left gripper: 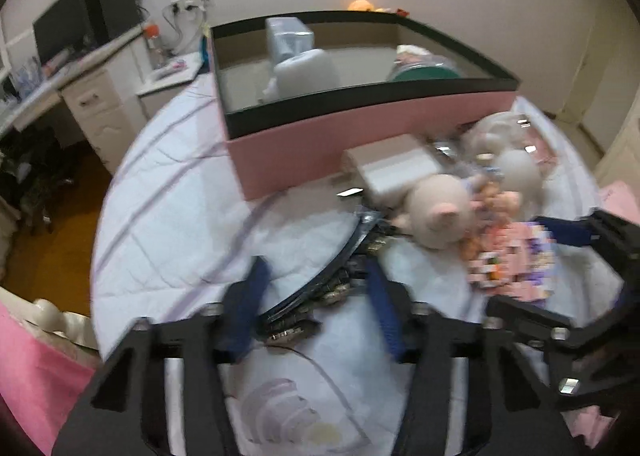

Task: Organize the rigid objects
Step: 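Grasp the black hair clip with the left tool while the right grasps the pink block ring, then carry both items into the box and open both tools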

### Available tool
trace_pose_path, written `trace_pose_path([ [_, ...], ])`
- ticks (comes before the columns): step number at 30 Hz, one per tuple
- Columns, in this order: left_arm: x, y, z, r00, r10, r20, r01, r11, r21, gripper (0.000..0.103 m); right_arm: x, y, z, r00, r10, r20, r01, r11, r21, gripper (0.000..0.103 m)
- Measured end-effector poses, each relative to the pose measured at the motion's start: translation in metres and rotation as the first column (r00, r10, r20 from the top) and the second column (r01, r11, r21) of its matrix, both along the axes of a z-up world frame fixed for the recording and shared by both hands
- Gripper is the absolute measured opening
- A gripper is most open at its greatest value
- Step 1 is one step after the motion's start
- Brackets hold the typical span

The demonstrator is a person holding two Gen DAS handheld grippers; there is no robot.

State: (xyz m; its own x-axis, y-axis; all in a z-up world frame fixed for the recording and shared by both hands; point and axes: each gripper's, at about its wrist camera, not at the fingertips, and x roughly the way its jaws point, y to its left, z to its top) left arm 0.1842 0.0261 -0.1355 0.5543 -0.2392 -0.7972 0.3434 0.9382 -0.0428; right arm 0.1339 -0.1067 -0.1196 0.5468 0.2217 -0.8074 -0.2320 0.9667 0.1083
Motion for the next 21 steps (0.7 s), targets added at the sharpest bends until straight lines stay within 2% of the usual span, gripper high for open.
trace_pose_path([
  [1,-0.003,-0.001,0.001,1.0,-0.007,-0.005,0.007,1.0,-0.011,0.034,0.0,0.0,0.001,1.0,0.002,0.002,-0.002,1.0,0.005,0.09],
  [3,-0.003,-0.005,0.001,1.0,-0.007,0.01,0.007,1.0,0.015,0.037,-0.001,-0.003,0.001,1.0,0.005,0.004,-0.005,1.0,0.018,0.089],
  [4,-0.001,-0.007,0.0,1.0,-0.004,0.01,0.004,1.0,0.023,0.048,-0.001,-0.003,0.001,1.0,0.008,0.004,-0.008,1.0,0.02,0.089],
  [6,0.003,-0.008,-0.002,1.0,0.002,0.027,-0.003,0.999,0.041,0.063,0.0,-0.001,0.001,1.0,0.012,0.007,-0.012,1.0,0.011,0.089],
  [8,0.006,-0.009,-0.003,1.0,0.0,0.026,-0.001,0.999,0.038,0.063,0.001,0.003,-0.001,1.0,0.024,0.017,-0.024,1.0,-0.008,0.089],
  [9,0.007,-0.01,-0.003,1.0,0.002,0.025,-0.003,0.999,0.036,0.06,0.001,0.005,-0.002,0.999,0.031,0.022,-0.03,0.999,-0.02,0.089],
  [11,0.004,-0.01,-0.002,1.0,-0.004,0.018,0.003,1.0,0.017,0.045,0.001,0.009,-0.003,0.999,0.044,0.032,-0.042,0.998,-0.051,0.089],
  [13,0.0,-0.012,-0.001,1.0,-0.001,0.017,0.0,1.0,0.011,0.028,-0.001,0.009,-0.001,0.998,0.052,0.041,-0.05,0.997,-0.053,0.079],
  [14,-0.003,-0.01,0.0,1.0,0.005,0.011,-0.005,1.0,-0.004,0.023,-0.003,0.008,0.0,0.997,0.058,0.043,-0.056,0.997,-0.047,0.073],
  [15,-0.005,-0.008,0.0,1.0,0.014,0.003,-0.014,1.0,-0.024,0.022,-0.004,0.007,0.001,0.997,0.071,0.042,-0.069,0.997,-0.032,0.064],
  [21,-0.016,0.004,0.005,0.999,0.05,-0.015,-0.051,0.995,-0.09,0.019,-0.011,-0.001,0.005,0.997,0.072,0.034,-0.072,0.997,0.004,0.063],
])
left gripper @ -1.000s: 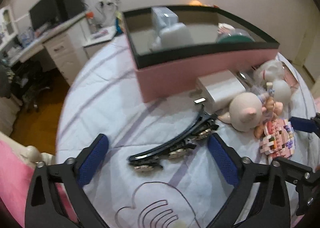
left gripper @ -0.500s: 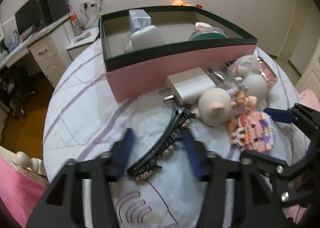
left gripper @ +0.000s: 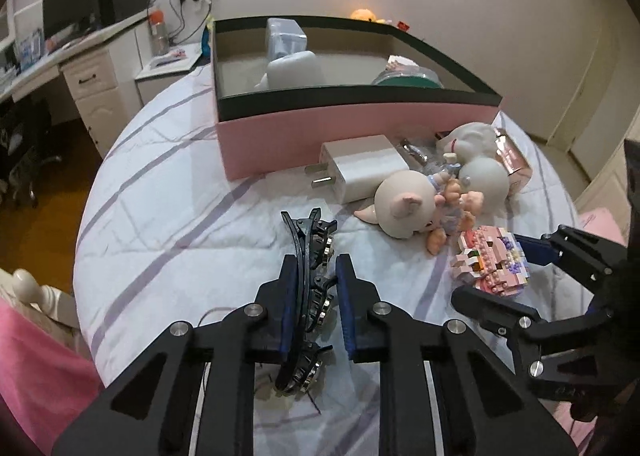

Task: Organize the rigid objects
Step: 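Carry both items into the box and open both tools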

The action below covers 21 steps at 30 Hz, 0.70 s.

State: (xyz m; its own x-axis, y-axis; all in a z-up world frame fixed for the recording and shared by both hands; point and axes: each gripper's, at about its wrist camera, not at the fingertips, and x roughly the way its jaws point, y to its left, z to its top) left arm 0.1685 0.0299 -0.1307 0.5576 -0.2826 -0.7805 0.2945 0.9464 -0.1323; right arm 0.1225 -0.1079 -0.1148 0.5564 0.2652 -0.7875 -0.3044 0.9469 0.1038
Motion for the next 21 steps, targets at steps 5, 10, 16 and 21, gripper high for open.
trace_pose_path([
  [5,-0.01,0.006,0.012,1.0,0.013,0.024,-0.013,1.0,-0.011,0.019,0.0,-0.009,0.009,1.0,-0.007,0.003,0.007,0.999,0.036,0.063],
  [10,-0.016,0.008,0.027,0.998,0.02,0.059,-0.019,1.0,-0.018,0.019,0.0,-0.012,0.024,1.0,-0.008,0.028,0.006,0.998,0.055,0.063],
  [16,-0.015,0.011,0.053,0.994,0.019,0.111,-0.017,1.0,-0.024,0.019,0.003,-0.017,0.05,0.997,-0.006,0.075,-0.001,0.996,0.089,0.063],
  [21,0.0,0.012,0.077,0.985,0.02,0.171,-0.015,1.0,-0.026,0.019,0.02,-0.021,0.073,0.992,-0.004,0.13,-0.007,0.996,0.087,0.063],
])
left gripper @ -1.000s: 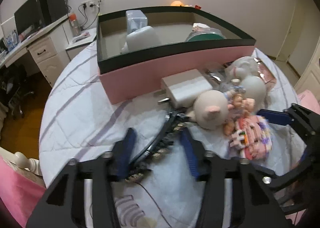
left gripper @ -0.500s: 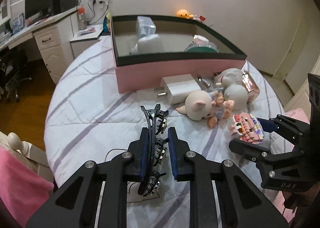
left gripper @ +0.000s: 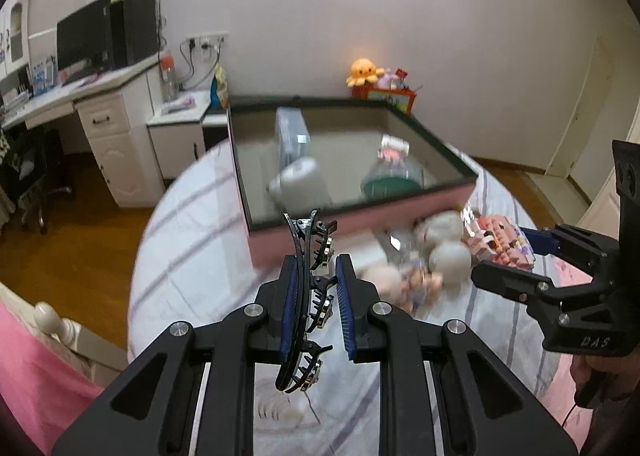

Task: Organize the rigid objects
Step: 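Carry both items into the box and open both tools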

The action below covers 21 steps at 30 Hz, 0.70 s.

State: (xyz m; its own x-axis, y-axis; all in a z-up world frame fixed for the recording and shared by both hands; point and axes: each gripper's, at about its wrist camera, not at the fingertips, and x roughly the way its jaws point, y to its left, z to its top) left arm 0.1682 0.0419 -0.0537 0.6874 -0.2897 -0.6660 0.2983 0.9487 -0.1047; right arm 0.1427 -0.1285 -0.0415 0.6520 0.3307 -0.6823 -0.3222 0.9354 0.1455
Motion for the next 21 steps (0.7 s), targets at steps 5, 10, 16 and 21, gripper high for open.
trace_pose_path([
  [5,0.025,0.0,0.024,0.998,0.003,0.058,-0.002,1.0,-0.01,0.019,0.031,-0.006,0.024,0.998,-0.006,0.061,0.007,1.0,-0.009,0.064],
  [10,0.063,-0.006,0.04,0.996,-0.003,0.087,0.007,0.999,-0.042,0.019,0.075,-0.018,0.037,0.996,-0.032,0.087,0.033,0.999,-0.006,0.063],
  [16,0.112,-0.028,0.039,0.997,-0.03,0.068,0.037,0.995,-0.092,0.019,0.125,-0.032,0.031,0.996,-0.069,0.064,0.07,0.998,-0.009,0.064],
  [21,0.147,-0.054,0.023,0.998,-0.056,0.027,0.059,0.993,-0.106,0.019,0.155,-0.041,0.013,0.996,-0.088,0.019,0.088,0.996,-0.018,0.064],
])
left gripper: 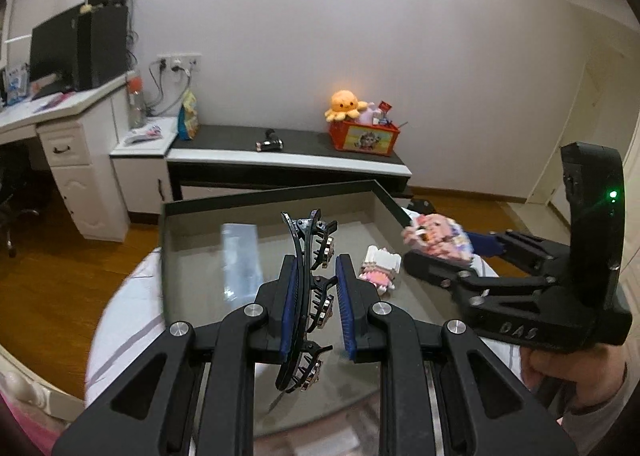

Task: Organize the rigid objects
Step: 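Carry both items into the box and open both tools, then withdraw both tools from the box toward the remaining items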

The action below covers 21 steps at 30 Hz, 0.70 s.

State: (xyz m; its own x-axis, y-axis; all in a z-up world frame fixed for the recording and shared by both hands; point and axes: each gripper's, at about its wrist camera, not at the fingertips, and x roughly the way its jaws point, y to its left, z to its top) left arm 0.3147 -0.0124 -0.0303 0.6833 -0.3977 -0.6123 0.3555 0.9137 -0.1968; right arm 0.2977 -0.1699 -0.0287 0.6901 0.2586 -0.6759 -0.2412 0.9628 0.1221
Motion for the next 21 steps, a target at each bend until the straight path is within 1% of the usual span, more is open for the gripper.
trace_pose_path([
  [3,0.017,-0.012,-0.011,0.999,-0.011,-0.031,0.011,1.0,-0.005,0.019,0.014,-0.004,-0.012,1.0,-0.006,-0.029,0.006,1.0,-0.001,0.064],
  [7,0.032,-0.02,-0.022,0.998,-0.01,-0.055,0.011,1.0,0.005,0.019,0.026,-0.005,-0.023,0.998,-0.009,-0.057,0.008,1.0,-0.007,0.064],
  [11,0.036,-0.023,-0.028,0.998,-0.002,-0.062,0.004,1.0,0.03,0.02,0.032,-0.007,-0.032,0.997,-0.016,-0.078,0.015,1.0,-0.013,0.064],
  [12,0.037,-0.024,-0.03,0.998,0.001,-0.066,0.001,0.999,0.04,0.022,0.033,-0.007,-0.034,0.996,-0.018,-0.082,0.017,1.0,-0.014,0.064],
  [13,0.037,-0.024,-0.03,0.998,0.002,-0.069,0.001,0.999,0.045,0.03,0.034,-0.007,-0.035,0.996,-0.02,-0.086,0.019,1.0,-0.017,0.064],
  [14,0.037,-0.024,-0.031,0.998,0.007,-0.07,-0.003,0.999,0.05,0.036,0.034,-0.008,-0.035,0.996,-0.021,-0.086,0.02,1.0,-0.018,0.068],
  [15,0.035,-0.022,-0.03,0.998,0.019,-0.066,-0.016,0.998,0.056,0.052,0.033,-0.008,-0.035,0.996,-0.022,-0.086,0.021,1.0,-0.017,0.078],
  [16,0.033,-0.019,-0.03,0.998,0.033,-0.057,-0.029,0.998,0.058,0.067,0.032,-0.01,-0.034,0.996,-0.026,-0.083,0.025,1.0,-0.012,0.082],
  [17,0.029,-0.016,-0.027,0.998,0.048,-0.043,-0.046,0.997,0.056,0.075,0.031,-0.011,-0.033,0.996,-0.031,-0.08,0.03,0.999,-0.012,0.082],
  [18,0.026,-0.014,-0.025,0.998,0.058,-0.033,-0.056,0.997,0.055,0.087,0.029,-0.012,-0.031,0.996,-0.033,-0.079,0.032,0.999,-0.009,0.083],
  [19,0.022,-0.01,-0.023,0.997,0.07,-0.019,-0.069,0.996,0.055,0.093,0.028,-0.014,-0.03,0.996,-0.037,-0.077,0.037,0.999,-0.009,0.083],
  [21,0.013,-0.004,-0.017,0.996,0.088,0.007,-0.088,0.994,0.062,0.099,0.024,-0.016,-0.025,0.996,-0.059,-0.066,0.058,0.998,-0.014,0.09],
])
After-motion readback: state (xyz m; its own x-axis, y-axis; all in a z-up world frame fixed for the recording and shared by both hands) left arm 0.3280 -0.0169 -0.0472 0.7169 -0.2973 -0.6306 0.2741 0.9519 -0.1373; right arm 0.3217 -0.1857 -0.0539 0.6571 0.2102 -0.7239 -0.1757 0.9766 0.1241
